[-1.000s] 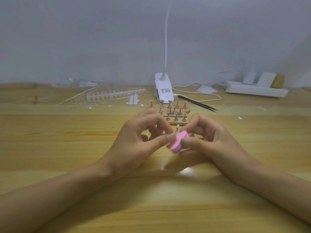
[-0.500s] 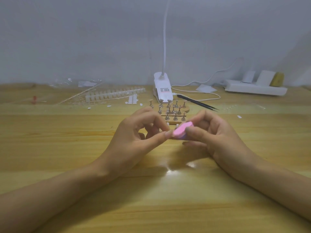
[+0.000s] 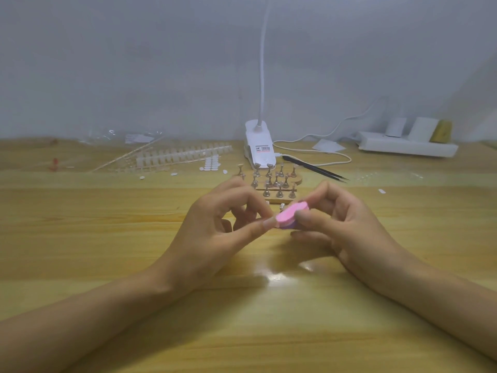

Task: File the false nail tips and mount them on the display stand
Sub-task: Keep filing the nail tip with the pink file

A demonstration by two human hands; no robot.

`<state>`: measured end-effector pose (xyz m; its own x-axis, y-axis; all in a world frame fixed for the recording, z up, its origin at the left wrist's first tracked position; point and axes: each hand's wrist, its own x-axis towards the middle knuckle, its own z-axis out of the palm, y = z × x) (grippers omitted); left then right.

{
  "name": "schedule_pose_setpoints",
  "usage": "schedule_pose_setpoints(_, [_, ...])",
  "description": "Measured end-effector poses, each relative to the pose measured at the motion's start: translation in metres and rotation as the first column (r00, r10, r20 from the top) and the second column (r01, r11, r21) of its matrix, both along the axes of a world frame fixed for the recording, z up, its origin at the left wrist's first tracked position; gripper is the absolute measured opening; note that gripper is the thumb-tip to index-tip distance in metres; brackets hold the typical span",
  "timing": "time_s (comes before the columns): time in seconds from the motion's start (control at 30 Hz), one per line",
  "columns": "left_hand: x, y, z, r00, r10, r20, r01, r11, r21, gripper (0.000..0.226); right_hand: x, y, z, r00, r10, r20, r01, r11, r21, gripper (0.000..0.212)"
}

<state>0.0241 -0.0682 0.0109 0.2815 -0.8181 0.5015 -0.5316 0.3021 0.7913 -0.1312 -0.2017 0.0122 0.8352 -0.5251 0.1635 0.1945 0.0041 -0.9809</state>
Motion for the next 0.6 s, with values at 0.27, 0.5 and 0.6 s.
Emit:
schedule_pose_setpoints(0.27, [0.0008,-0.0014,0.0002,1.000,-0.006,0.001,0.006,1.000,0.004,0.016,0.0000,0.0004,0.0000,0.991,0.128,-0.048,-0.129,0.992,-0.009,0.028])
schedule_pose_setpoints(0.5, [0.0018,-0.0015,-0.0002,1.000,-0.018,0.000,0.018,1.000,-0.002,0.016,0.0004,-0.0008,-0.0001,0.994,0.107,-0.028,-0.107,0.994,-0.028,0.026])
schedule_pose_setpoints(0.6, [0.0010,-0.0010,-0.0014,1.000,-0.027,0.005,0.027,1.000,-0.002,0.016,0.0010,-0.0003,-0.0001,0.998,0.057,-0.019,-0.057,0.998,-0.022,0.028])
